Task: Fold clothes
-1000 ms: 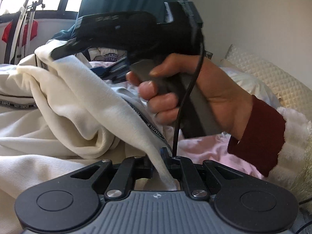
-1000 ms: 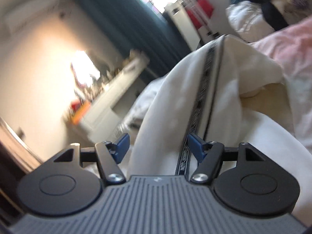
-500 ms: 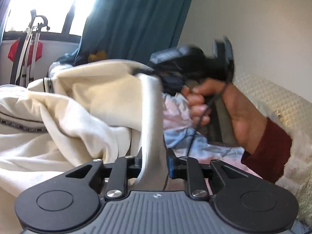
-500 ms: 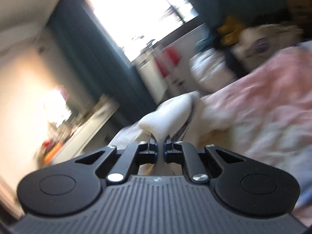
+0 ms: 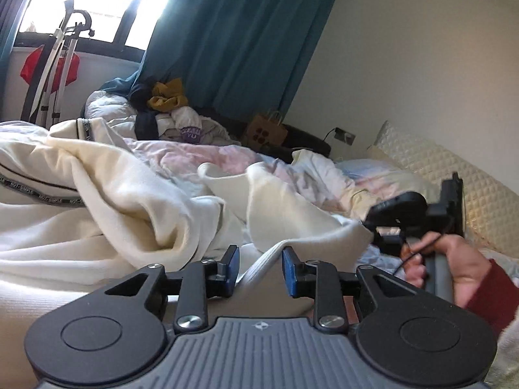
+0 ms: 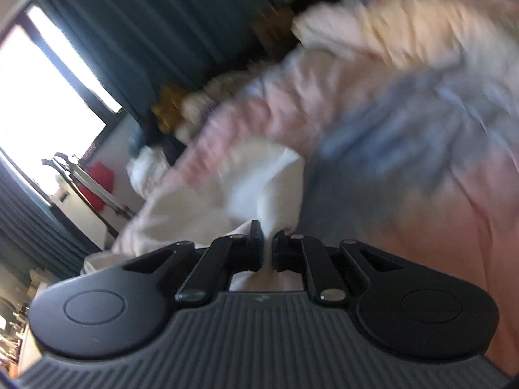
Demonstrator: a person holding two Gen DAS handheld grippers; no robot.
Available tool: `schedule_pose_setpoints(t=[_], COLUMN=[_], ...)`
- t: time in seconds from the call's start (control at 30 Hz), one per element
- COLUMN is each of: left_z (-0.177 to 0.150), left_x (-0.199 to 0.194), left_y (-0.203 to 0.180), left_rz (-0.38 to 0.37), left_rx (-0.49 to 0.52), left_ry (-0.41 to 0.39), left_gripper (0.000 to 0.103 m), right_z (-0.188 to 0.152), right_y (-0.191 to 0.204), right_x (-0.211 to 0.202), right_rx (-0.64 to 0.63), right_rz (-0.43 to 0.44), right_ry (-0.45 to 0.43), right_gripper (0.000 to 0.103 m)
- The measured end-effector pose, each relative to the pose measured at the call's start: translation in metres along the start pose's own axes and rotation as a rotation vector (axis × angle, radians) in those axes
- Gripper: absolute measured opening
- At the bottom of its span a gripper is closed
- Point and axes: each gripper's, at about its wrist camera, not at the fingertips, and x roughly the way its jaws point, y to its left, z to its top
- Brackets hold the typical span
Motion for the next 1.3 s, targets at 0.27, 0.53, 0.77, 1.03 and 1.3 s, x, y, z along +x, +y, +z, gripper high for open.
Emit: schedule_pose_setpoints(t=[0.27, 0.53, 0.77, 1.03, 1.3], left_z=[-0.001, -0.003, 0.000, 0.007, 0.008], left_x=[-0.012, -0.008, 0.009, 0.028, 0.044], left_y=[0.003, 0.003, 0.014, 0.030, 0.044], left_rz=[0.011, 0.035, 0.056, 0.018, -0.020], left_rx=[-0.060, -0.075, -0.104, -0.126, -0.149], left_ry=[-0.002, 0.032, 0.064, 0.064, 0.074], left_gripper=[0.035, 0.036, 0.036, 0.036, 0.036], right_z=[0.001, 0.035, 0.107, 0.129, 0.115], right_y=[-0.018, -0.025, -0.030, 0.003, 0.024], right_x=[-0.021, -0.017, 0.104, 0.228, 0.223], right_rx=[0.168, 0.189, 0.075, -0.379, -0.526], right_rz=[-0.033, 0.001, 0.102, 0.150, 0.157], right_ry=[-0.035, -0.115, 0.165, 0.354, 0.260], right_gripper=[0.025, 0.059, 0.064, 0.063, 0.018])
